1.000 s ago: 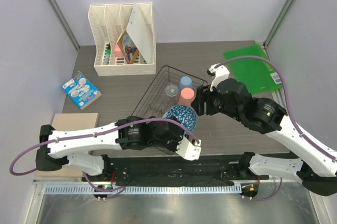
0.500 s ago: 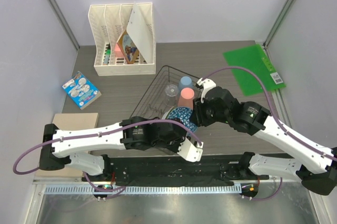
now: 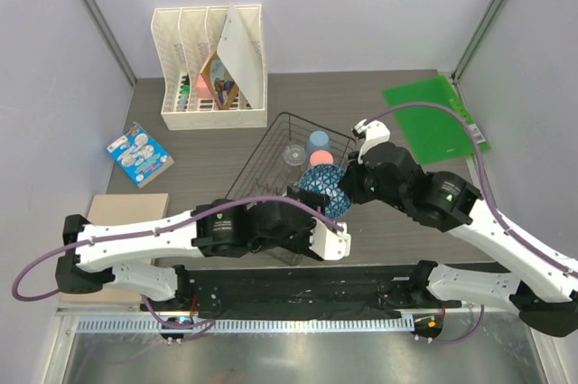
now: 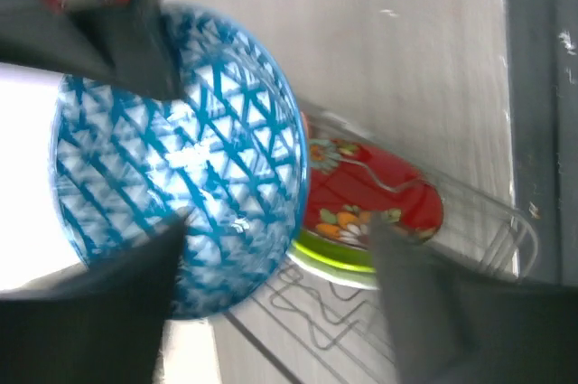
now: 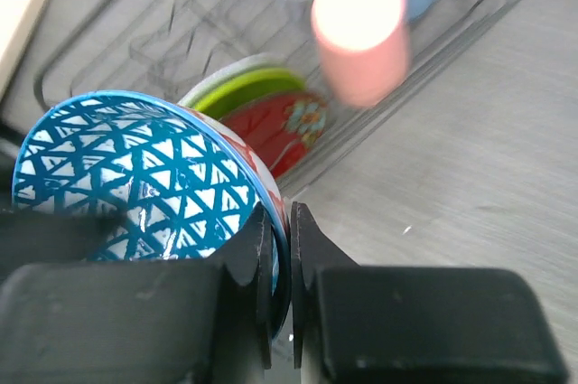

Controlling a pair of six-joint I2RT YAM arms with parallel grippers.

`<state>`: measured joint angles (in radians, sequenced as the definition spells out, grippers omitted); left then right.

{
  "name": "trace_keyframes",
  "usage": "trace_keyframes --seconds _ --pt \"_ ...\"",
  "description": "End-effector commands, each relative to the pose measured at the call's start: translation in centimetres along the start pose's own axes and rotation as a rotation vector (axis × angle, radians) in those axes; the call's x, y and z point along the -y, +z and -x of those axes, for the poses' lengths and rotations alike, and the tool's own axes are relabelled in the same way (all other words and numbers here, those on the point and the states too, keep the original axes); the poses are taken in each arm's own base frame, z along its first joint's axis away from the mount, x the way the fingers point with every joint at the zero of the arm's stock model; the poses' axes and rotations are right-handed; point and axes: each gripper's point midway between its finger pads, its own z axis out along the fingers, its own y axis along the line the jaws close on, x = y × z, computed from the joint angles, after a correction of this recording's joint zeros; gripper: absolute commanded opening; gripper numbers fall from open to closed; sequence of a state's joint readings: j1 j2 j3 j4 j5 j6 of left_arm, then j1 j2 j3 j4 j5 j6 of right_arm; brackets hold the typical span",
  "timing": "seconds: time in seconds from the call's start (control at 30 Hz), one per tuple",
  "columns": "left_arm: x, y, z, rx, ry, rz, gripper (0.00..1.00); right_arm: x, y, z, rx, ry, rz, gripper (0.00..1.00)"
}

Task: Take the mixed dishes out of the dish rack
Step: Place the bowl at the center of the board.

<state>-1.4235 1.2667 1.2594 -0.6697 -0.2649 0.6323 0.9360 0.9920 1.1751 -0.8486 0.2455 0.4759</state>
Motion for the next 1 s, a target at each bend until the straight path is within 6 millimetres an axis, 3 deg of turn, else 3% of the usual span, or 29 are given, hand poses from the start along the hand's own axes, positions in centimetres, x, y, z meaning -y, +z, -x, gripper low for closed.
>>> trace_keyframes --seconds 0.0,0.1,0.23,0.33,0.37,0.4,0.43,0.47,0.57,0.6,0.67,0.7,0.8,0.83,0.97 --pt "-6.5 -3.9 1.6 0.068 -0.146 0.29 1.0 1.1 -4.0 7.6 0.25 0.06 -0.091 0.01" --pt "-7.7 -4.9 1.2 0.066 -0.206 0.364 1.0 2.3 -5.9 10.9 0.353 0.097 -0.158 0.01" --pt "-9.5 -6.1 0.1 0.049 -0.328 0.481 1.0 4.0 -6.1 14.7 0.436 0.146 -0.242 0.01" --pt "-11.4 -7.5 -1.0 0.04 -0.509 0.581 1.0 5.8 -3.5 16.7 0.438 0.208 -0.251 0.01" --pt "-12.3 -7.9 -2.1 0.02 -0.571 0.612 1.0 8.0 -2.0 17.8 0.447 0.259 -0.293 0.01" --pt "-11.9 -7.7 -3.1 -0.01 -0.665 0.607 1.0 8.2 -0.9 18.2 0.432 0.282 -0.259 0.01" --pt "-12.9 -8.6 -3.5 -0.011 -0.728 0.637 1.0 9.2 0.1 18.8 0.431 0.309 -0.265 0.01" --pt "-13.6 -8.9 -4.7 -0.033 -0.795 0.665 1.0 12.2 1.9 19.8 0.439 0.374 -0.313 0.01" --pt "-13.6 -9.6 -6.8 -0.081 -0.958 0.714 1.0 16.1 4.3 22.0 0.465 0.468 -0.391 0.01" --pt "-13.3 -10.0 -7.2 -0.087 -0.987 0.724 1.0 19.2 6.5 22.1 0.449 0.515 -0.445 0.01" --pt "-12.6 -10.1 -8.1 -0.083 -1.075 0.761 1.0 21.5 8.5 23.2 0.486 0.576 -0.443 0.01" --pt "-12.3 -10.5 -8.4 -0.07 -1.112 0.774 1.0 24.1 9.7 23.0 0.488 0.628 -0.484 0.01" --pt "-11.4 -11.8 -9.5 -0.014 -1.21 0.812 1.0 27.2 10.8 23.8 0.512 0.606 -0.582 0.01" --pt "-11.3 -12.9 -9.6 0.037 -1.248 0.83 1.0 29.0 12.9 22.7 0.466 0.603 -0.62 0.01" --pt "-10.6 -14.0 -10.8 0.1 -1.291 0.879 1.0 31.9 17.1 19.8 0.372 0.616 -0.655 0.01"
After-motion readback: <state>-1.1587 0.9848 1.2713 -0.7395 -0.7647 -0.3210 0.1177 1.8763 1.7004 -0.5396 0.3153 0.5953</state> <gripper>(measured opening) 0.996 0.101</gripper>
